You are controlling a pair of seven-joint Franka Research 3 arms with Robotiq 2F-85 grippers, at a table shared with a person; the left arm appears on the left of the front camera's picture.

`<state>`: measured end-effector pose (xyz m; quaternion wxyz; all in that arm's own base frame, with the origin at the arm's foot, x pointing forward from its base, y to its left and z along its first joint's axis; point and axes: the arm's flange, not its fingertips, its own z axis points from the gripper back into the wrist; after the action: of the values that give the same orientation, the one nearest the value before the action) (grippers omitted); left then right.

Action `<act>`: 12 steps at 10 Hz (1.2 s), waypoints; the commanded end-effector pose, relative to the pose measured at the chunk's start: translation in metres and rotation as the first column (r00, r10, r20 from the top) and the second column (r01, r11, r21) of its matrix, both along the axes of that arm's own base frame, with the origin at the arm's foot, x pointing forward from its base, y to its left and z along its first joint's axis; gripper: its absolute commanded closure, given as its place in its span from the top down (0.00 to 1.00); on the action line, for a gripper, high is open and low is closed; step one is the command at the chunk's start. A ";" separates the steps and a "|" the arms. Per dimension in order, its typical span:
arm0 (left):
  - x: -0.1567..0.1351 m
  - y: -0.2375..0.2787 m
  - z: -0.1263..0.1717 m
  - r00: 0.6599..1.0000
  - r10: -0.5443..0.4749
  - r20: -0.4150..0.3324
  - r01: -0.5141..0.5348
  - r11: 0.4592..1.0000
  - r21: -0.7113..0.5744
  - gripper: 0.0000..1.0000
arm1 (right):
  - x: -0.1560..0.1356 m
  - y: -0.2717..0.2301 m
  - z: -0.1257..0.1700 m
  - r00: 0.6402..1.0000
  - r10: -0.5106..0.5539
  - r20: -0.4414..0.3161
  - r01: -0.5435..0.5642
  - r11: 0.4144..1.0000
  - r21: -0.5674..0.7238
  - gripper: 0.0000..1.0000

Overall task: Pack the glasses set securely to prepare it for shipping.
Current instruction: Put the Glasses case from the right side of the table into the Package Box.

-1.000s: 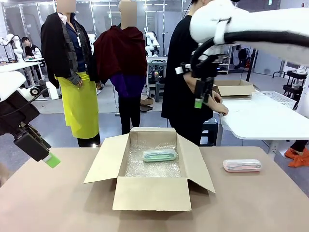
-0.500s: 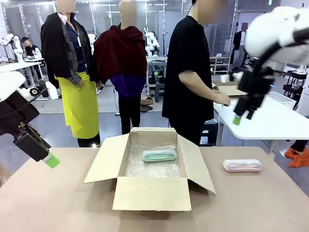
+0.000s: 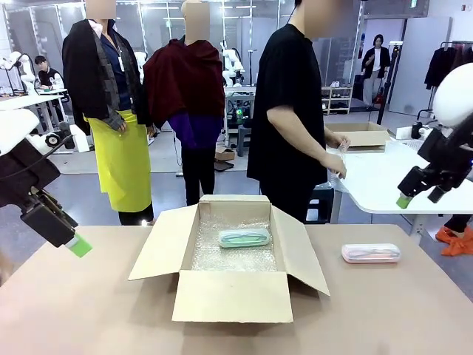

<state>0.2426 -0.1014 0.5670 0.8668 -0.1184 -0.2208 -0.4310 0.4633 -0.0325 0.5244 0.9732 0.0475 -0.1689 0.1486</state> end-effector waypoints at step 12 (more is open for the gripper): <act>0.000 0.001 0.001 1.000 -0.019 0.007 0.019 1.000 -0.011 1.00 | 0.000 -0.002 -0.010 0.999 -0.026 0.026 0.026 1.000 -0.002 1.00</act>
<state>0.2426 -0.1013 0.5671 0.8668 -0.1184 -0.2209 -0.4311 0.4620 -0.0349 0.5125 0.9719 0.0432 -0.1872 0.1359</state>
